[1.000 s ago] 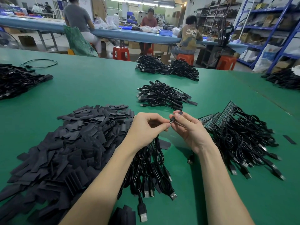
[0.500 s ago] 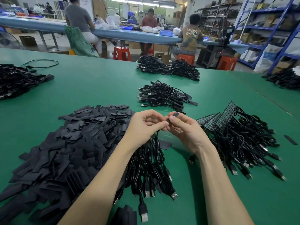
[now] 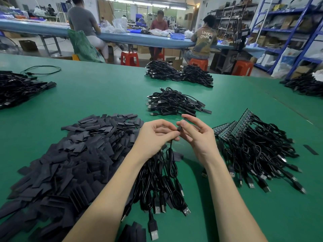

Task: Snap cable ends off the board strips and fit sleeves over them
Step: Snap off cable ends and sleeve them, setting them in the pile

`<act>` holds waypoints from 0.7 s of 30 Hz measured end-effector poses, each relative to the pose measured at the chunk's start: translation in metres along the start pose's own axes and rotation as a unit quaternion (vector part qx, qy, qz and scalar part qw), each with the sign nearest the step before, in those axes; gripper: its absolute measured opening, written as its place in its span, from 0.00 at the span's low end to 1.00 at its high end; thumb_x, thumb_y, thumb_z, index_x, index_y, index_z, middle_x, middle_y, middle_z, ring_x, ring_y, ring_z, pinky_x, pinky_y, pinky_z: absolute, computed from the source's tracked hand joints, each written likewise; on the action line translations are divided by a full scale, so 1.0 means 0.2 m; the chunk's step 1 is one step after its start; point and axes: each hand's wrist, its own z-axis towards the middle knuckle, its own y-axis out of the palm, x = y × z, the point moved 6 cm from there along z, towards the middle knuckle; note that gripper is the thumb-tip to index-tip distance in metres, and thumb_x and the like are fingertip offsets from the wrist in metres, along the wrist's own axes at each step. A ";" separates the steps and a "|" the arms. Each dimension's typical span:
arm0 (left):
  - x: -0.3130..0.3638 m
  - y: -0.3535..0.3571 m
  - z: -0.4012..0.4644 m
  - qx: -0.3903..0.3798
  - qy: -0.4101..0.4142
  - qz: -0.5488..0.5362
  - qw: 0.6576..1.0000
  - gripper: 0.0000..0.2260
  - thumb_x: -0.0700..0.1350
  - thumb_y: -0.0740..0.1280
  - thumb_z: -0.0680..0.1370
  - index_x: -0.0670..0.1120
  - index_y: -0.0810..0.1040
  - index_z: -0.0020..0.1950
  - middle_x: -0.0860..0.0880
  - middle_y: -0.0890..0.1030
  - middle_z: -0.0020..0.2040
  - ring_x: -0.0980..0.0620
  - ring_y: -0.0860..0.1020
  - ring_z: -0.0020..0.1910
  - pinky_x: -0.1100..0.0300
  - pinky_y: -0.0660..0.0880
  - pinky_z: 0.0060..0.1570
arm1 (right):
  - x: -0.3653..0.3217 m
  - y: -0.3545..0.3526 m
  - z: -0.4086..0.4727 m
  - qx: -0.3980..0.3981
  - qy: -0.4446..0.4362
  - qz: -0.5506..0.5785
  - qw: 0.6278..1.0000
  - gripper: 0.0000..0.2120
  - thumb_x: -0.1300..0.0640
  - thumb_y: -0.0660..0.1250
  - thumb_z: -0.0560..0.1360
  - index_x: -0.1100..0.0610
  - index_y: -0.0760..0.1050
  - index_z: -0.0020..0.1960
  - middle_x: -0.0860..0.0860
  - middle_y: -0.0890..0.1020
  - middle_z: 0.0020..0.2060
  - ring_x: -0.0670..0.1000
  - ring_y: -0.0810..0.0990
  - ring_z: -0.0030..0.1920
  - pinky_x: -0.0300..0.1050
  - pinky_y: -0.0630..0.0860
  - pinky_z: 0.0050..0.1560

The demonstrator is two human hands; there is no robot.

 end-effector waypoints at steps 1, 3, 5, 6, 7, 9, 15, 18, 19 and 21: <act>0.00 0.00 0.00 0.005 0.004 0.003 1.000 0.06 0.36 0.77 0.72 0.42 0.83 0.45 0.42 0.86 0.39 0.45 0.87 0.40 0.63 0.80 0.44 | 0.00 0.00 0.00 0.000 0.002 0.007 1.000 0.14 0.60 0.76 0.69 0.56 0.84 0.54 0.59 0.87 0.45 0.53 0.84 0.44 0.42 0.82 0.48; 0.01 0.00 0.00 0.013 0.013 0.011 1.000 0.06 0.35 0.77 0.72 0.41 0.83 0.45 0.43 0.86 0.38 0.46 0.87 0.39 0.62 0.81 0.43 | 0.00 0.01 0.00 -0.002 0.010 0.019 1.000 0.17 0.59 0.76 0.67 0.57 0.83 0.56 0.60 0.87 0.46 0.53 0.85 0.44 0.43 0.82 0.47; 0.01 0.00 0.00 0.017 0.016 0.019 1.000 0.06 0.36 0.77 0.72 0.42 0.82 0.45 0.43 0.86 0.38 0.46 0.87 0.39 0.60 0.82 0.43 | 0.01 0.01 0.00 -0.001 0.016 0.023 1.000 0.19 0.60 0.76 0.67 0.58 0.82 0.58 0.61 0.86 0.47 0.53 0.85 0.45 0.43 0.82 0.47; 0.01 0.00 0.00 0.019 0.016 0.021 0.999 0.06 0.36 0.77 0.72 0.42 0.82 0.45 0.43 0.86 0.37 0.46 0.87 0.39 0.60 0.82 0.44 | 0.02 0.01 0.00 0.000 0.018 0.025 1.000 0.19 0.60 0.76 0.67 0.59 0.82 0.59 0.62 0.86 0.47 0.54 0.85 0.46 0.43 0.82 0.48; 0.01 0.00 0.00 0.022 0.017 0.022 0.999 0.06 0.36 0.77 0.72 0.41 0.82 0.45 0.44 0.86 0.37 0.46 0.87 0.39 0.61 0.82 0.43 | 0.02 0.01 0.00 0.002 0.019 0.026 0.999 0.20 0.60 0.76 0.68 0.59 0.82 0.59 0.62 0.86 0.47 0.54 0.85 0.46 0.44 0.82 0.48; 0.01 0.00 -0.01 0.026 0.016 0.025 0.999 0.06 0.36 0.77 0.73 0.42 0.82 0.45 0.44 0.86 0.37 0.47 0.87 0.39 0.63 0.80 0.41 | 0.03 0.00 0.00 0.006 0.021 0.026 0.999 0.20 0.60 0.76 0.68 0.59 0.82 0.59 0.62 0.86 0.47 0.54 0.85 0.46 0.44 0.82 0.48; -0.01 0.00 0.01 0.022 -0.011 0.029 0.999 0.09 0.40 0.77 0.73 0.44 0.80 0.49 0.46 0.87 0.41 0.48 0.86 0.43 0.59 0.82 0.50 | 0.02 -0.01 0.01 0.037 0.012 0.063 0.997 0.16 0.62 0.76 0.69 0.59 0.82 0.57 0.58 0.86 0.43 0.51 0.84 0.41 0.41 0.82 0.46; -0.01 0.01 0.02 0.002 -0.018 0.100 0.995 0.11 0.46 0.79 0.72 0.48 0.80 0.50 0.51 0.86 0.45 0.55 0.84 0.46 0.61 0.79 0.52 | 0.00 -0.04 0.02 0.070 0.003 0.098 0.993 0.12 0.65 0.73 0.74 0.59 0.82 0.57 0.57 0.86 0.44 0.50 0.82 0.41 0.38 0.81 0.44; 0.00 0.02 0.02 -0.008 -0.012 0.146 0.989 0.12 0.49 0.79 0.71 0.50 0.80 0.49 0.54 0.85 0.46 0.57 0.83 0.49 0.61 0.78 0.53 | -0.01 -0.05 0.02 0.083 -0.002 0.106 0.991 0.11 0.65 0.72 0.75 0.59 0.82 0.57 0.58 0.86 0.44 0.50 0.82 0.42 0.38 0.81 0.44; 0.02 0.03 0.01 -0.017 0.008 0.268 0.963 0.15 0.58 0.78 0.70 0.56 0.79 0.51 0.58 0.82 0.51 0.60 0.79 0.55 0.61 0.75 0.56 | -0.03 -0.07 0.02 0.101 -0.015 0.122 0.987 0.12 0.65 0.72 0.76 0.60 0.81 0.58 0.57 0.85 0.44 0.51 0.82 0.42 0.38 0.81 0.44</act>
